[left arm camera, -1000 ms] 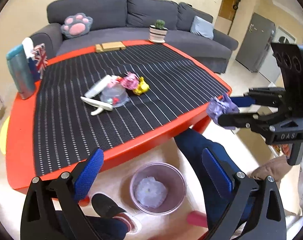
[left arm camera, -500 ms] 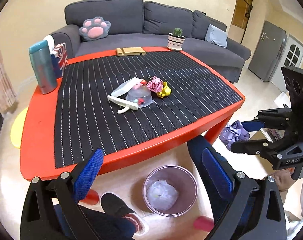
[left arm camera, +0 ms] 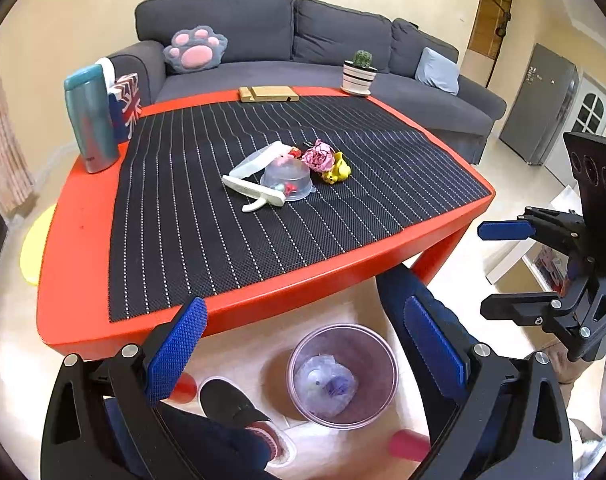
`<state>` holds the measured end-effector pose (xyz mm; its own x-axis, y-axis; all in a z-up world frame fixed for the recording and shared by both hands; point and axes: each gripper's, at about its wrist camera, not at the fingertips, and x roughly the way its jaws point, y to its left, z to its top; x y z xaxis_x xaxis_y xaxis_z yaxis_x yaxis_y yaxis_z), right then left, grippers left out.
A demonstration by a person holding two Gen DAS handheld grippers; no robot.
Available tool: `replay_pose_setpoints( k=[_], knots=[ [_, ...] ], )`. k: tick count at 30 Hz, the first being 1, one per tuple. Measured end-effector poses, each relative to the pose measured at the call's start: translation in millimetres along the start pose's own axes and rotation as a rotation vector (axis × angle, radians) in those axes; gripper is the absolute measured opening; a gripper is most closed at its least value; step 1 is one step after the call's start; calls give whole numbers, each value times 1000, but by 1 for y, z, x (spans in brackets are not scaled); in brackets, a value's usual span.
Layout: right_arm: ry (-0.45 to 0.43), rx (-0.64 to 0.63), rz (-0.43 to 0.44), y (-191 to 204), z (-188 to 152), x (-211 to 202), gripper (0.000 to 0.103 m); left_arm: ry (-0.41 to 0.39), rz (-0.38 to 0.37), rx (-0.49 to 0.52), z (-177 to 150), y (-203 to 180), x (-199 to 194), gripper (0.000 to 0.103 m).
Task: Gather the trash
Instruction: 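Move the right tool back over the table toward the pink crumpled paper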
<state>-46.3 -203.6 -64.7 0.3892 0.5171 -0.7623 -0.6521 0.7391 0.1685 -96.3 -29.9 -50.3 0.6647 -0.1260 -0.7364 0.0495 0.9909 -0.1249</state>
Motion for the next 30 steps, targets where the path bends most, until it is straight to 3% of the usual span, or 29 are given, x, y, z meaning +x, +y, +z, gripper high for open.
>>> replay_pose_setpoints(
  k=[14, 30],
  knots=[
    [-25, 17, -31, -12, 10, -2, 98, 1, 4, -4, 8, 5, 2, 95],
    [-38, -66, -76, -31, 70, 11, 98, 1, 6, -1, 40, 24, 13, 95]
  ],
)
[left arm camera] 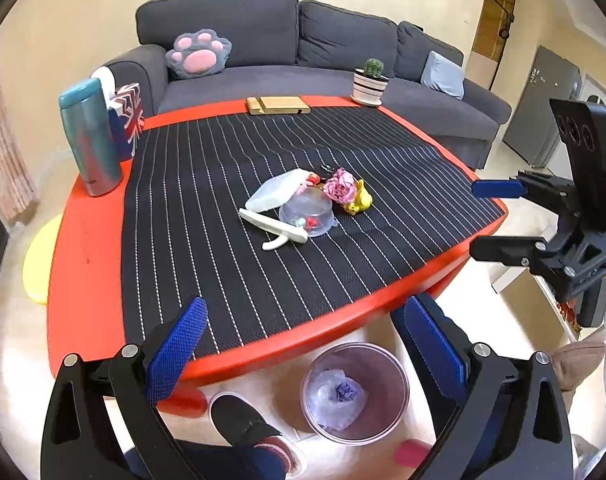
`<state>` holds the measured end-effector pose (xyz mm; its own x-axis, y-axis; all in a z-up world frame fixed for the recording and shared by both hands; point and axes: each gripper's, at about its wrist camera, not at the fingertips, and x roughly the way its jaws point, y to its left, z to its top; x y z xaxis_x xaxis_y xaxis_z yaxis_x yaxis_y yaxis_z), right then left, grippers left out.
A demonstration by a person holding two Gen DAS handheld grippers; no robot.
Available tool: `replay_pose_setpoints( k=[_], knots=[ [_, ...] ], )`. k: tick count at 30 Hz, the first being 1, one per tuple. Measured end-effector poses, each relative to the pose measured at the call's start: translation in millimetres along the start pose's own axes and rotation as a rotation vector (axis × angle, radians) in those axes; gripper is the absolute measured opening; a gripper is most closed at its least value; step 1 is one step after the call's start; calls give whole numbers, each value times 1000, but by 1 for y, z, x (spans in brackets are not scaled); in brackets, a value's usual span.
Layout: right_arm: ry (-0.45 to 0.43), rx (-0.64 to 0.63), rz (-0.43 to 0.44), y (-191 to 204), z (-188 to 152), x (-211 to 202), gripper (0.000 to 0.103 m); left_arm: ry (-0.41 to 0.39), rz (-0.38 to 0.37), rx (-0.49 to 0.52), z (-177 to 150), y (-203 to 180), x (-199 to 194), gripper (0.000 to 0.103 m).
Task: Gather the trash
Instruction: 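Move the right tool back over the table toward the pink crumpled paper, then close the right gripper on the pink crumpled paper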
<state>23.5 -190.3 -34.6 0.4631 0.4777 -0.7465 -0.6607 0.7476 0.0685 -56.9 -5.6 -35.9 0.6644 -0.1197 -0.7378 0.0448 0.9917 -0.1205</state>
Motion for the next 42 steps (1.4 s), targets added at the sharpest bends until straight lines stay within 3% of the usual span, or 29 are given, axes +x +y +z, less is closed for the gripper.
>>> replay_pose_setpoints(
  k=[11, 22, 26, 38, 42],
  knots=[
    [38, -106, -26, -9, 45, 35, 98, 13, 2, -3, 19, 14, 13, 95],
    [168, -211, -13, -6, 75, 98, 97, 24, 2, -15, 19, 18, 16, 95],
    [202, -220, -9, -8, 79, 111, 81, 24, 2, -22, 18, 20, 16, 95],
    [273, -213, 8, -13, 82, 135, 56, 30, -4, -20, 19, 20, 20, 95],
    [270, -204, -2, -15, 84, 135, 39, 32, -4, -18, 20, 21, 20, 95]
  ],
)
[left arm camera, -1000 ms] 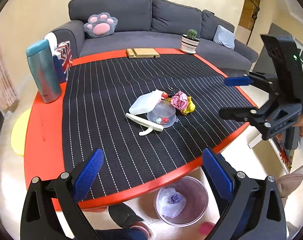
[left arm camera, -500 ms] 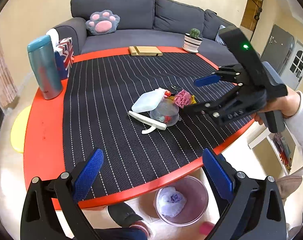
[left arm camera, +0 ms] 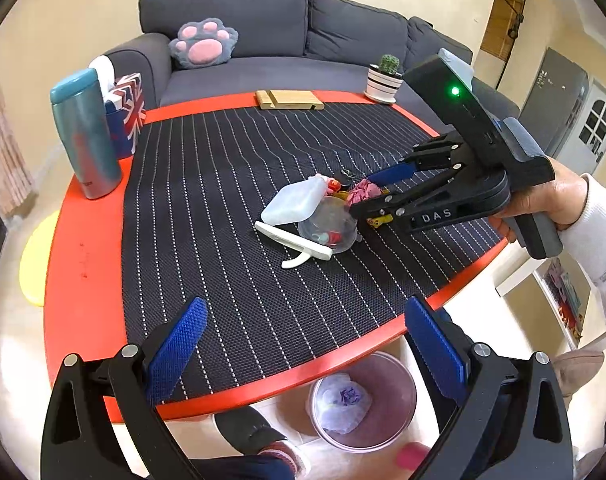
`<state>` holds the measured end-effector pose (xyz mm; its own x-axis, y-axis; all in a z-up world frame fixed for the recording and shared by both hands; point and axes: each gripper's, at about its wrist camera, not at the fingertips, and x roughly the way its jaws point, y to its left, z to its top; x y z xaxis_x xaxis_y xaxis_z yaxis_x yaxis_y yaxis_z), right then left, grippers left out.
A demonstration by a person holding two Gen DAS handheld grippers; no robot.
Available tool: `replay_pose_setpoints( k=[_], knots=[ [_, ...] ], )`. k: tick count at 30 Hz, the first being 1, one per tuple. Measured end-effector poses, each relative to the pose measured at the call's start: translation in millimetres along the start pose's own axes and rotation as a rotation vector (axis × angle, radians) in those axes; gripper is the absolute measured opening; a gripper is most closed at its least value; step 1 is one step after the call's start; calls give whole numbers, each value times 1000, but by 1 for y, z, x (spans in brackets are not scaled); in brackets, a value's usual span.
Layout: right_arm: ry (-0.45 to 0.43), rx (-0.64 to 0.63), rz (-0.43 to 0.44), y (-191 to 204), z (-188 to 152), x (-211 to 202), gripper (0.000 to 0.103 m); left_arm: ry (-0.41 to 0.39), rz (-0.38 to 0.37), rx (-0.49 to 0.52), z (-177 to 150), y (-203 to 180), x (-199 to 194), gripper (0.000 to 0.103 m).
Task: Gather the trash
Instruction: 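Close the right gripper on the pink crumpled paper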
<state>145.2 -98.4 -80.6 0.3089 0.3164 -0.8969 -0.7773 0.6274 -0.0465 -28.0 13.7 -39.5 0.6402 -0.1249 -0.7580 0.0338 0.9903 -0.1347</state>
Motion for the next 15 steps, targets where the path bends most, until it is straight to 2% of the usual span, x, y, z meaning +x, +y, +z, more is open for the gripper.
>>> replay_pose_setpoints(
  k=[7, 15],
  knots=[
    [-17, 19, -4, -3, -2, -7, 35, -3, 2, 12, 4, -1, 1, 95],
    [-71, 79, 17, -11, -4, -33, 35, -6, 5, 35, 19, -1, 4, 95]
  ],
)
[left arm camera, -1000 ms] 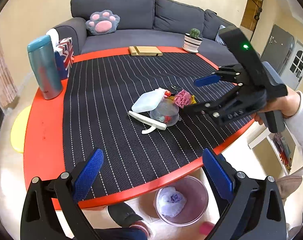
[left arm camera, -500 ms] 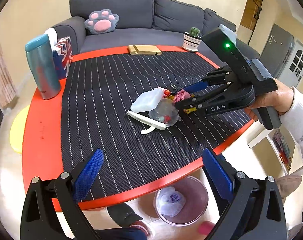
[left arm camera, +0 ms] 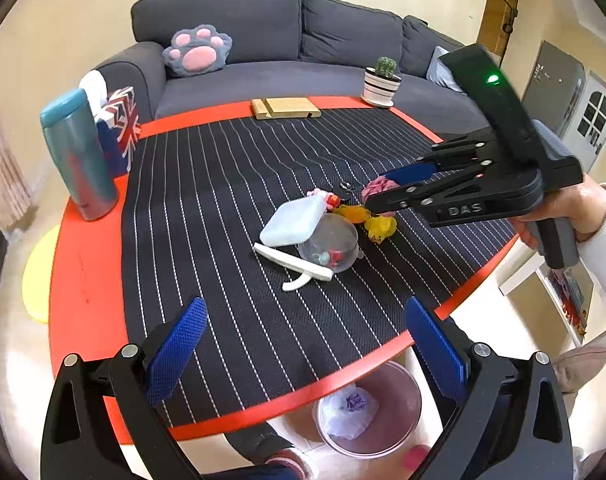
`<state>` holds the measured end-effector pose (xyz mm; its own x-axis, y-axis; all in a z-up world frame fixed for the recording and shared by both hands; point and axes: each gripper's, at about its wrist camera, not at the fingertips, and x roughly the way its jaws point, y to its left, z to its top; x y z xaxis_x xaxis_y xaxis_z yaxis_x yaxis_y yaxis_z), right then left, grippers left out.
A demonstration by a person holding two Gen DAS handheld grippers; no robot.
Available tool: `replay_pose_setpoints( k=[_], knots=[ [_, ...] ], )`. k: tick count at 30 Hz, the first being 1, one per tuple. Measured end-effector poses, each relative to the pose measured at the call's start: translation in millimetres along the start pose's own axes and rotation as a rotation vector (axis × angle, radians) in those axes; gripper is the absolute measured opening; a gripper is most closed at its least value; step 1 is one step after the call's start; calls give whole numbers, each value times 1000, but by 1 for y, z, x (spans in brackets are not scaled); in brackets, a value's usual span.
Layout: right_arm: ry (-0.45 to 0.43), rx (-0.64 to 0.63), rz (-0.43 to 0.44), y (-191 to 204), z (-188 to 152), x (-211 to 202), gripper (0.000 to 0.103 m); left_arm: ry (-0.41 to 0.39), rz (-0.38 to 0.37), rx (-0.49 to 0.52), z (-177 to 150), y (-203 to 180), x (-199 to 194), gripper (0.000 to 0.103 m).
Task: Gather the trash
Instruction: 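Close the right gripper on the pink crumpled paper, then lift the pink paper with the right gripper while the left gripper grasps the white square container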
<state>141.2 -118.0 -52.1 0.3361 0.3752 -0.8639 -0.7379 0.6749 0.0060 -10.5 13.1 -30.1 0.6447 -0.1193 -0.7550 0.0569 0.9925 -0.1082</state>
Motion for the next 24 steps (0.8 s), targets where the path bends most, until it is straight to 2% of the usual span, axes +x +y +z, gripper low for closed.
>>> replay_pose_setpoints(
  k=[6, 12, 17, 24],
  knots=[
    [-21, 57, 14, -7, -3, -22, 35, 14, -26, 9, 22, 6, 8, 95],
    [-32, 85, 9, -13, -8, -37, 35, 47, -68, -28, 52, 18, 21, 95],
    [-36, 93, -2, -18, -13, -47, 35, 111, -102, -78, 73, 26, 43, 95],
    [-34, 97, -12, -24, -19, -53, 35, 231, -143, -189, 86, 39, 87, 95]
  ],
)
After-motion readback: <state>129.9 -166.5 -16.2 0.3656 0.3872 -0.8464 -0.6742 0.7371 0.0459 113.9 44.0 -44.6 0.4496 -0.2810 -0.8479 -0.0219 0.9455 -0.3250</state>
